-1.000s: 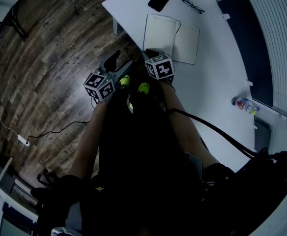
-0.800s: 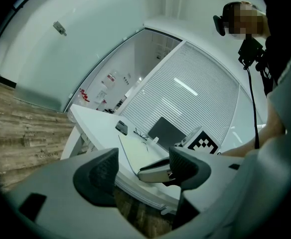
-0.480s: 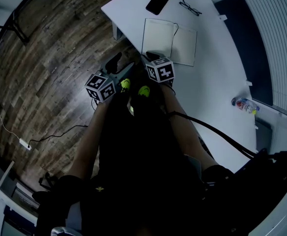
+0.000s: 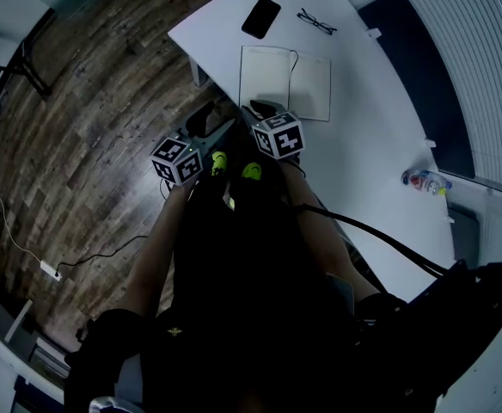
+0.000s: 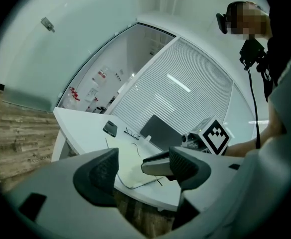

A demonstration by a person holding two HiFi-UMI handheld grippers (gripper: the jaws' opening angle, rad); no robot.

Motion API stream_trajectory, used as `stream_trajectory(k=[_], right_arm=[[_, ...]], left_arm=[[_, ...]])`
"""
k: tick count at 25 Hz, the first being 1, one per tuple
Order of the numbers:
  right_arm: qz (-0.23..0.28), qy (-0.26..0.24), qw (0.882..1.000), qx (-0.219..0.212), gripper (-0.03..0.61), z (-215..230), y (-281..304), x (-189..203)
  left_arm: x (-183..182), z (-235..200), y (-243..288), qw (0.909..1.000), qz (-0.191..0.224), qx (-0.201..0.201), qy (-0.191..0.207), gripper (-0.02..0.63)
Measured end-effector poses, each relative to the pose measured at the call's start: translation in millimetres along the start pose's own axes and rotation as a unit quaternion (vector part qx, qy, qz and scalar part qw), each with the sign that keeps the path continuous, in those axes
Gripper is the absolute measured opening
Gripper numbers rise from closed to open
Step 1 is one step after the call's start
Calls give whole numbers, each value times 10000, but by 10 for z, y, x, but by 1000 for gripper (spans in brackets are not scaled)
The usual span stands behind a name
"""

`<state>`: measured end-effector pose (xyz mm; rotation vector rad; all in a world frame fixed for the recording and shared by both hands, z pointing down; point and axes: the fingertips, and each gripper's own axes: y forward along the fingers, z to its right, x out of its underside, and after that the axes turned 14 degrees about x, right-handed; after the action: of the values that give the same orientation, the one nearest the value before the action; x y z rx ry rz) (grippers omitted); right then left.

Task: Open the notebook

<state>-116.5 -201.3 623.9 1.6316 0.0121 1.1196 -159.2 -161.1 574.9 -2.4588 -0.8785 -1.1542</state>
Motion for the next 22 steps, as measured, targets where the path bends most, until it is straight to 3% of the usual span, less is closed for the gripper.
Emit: stream_trajectory(k=[16, 22], right_arm=[[593, 291, 9978, -57, 77, 93, -445, -358], [818, 375, 9959, -97, 77, 109, -684, -444]], left_arm=[[-184, 224, 150, 9991, -320, 276, 79, 311], [-250, 436, 247, 9965, -650, 497, 142, 311]])
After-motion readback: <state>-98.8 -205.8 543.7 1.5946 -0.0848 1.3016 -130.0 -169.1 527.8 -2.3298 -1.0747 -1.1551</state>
